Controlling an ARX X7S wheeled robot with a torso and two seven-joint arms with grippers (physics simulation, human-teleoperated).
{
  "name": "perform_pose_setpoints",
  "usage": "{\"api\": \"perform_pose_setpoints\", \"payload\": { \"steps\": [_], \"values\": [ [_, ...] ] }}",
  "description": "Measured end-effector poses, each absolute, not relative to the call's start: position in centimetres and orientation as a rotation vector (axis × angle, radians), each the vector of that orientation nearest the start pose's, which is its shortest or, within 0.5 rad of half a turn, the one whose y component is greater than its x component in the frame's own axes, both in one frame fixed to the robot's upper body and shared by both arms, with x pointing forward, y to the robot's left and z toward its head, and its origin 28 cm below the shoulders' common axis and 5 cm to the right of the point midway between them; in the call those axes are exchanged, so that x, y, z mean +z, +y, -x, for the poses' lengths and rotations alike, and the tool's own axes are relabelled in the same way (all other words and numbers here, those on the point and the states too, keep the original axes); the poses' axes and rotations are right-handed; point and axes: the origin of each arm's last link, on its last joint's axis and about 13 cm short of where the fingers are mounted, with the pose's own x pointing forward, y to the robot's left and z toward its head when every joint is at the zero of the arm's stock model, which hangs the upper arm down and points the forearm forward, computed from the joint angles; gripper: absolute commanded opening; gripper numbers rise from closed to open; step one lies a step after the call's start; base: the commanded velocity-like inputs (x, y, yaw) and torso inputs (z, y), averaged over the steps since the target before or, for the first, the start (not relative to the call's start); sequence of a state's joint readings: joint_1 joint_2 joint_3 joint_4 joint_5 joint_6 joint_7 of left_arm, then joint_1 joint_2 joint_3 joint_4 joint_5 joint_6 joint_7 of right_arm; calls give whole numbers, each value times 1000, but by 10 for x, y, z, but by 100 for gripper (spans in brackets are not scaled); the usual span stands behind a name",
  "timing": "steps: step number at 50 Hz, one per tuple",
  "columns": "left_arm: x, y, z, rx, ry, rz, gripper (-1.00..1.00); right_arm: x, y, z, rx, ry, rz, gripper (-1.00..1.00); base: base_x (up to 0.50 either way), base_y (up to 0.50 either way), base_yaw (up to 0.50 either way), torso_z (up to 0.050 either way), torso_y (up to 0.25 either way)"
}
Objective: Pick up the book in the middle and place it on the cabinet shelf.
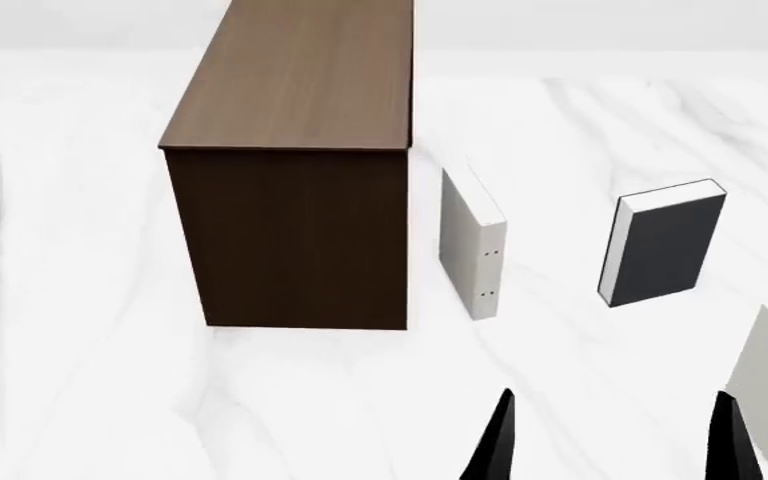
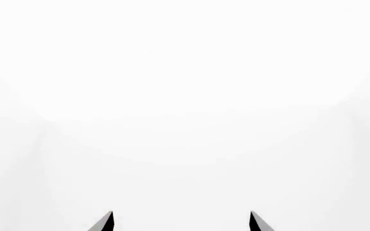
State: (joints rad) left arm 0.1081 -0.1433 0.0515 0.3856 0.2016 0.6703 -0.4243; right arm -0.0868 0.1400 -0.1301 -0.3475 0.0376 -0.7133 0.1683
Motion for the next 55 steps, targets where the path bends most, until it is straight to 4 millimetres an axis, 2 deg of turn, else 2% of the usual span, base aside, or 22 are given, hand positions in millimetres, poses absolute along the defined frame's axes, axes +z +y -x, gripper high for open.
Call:
{"api": "perform_pose_setpoints", "payload": {
  "steps": [41,55],
  "values": [
    [113,211,-176,211,-965,-103,100,108,-89,-178,90,-899,-47,100,500,0,0,0,1],
    [111,210,-176,206,-962,-103,100,108,-89,-183,69,-859,-54,100,6,0,0,0,1]
  ]
}}
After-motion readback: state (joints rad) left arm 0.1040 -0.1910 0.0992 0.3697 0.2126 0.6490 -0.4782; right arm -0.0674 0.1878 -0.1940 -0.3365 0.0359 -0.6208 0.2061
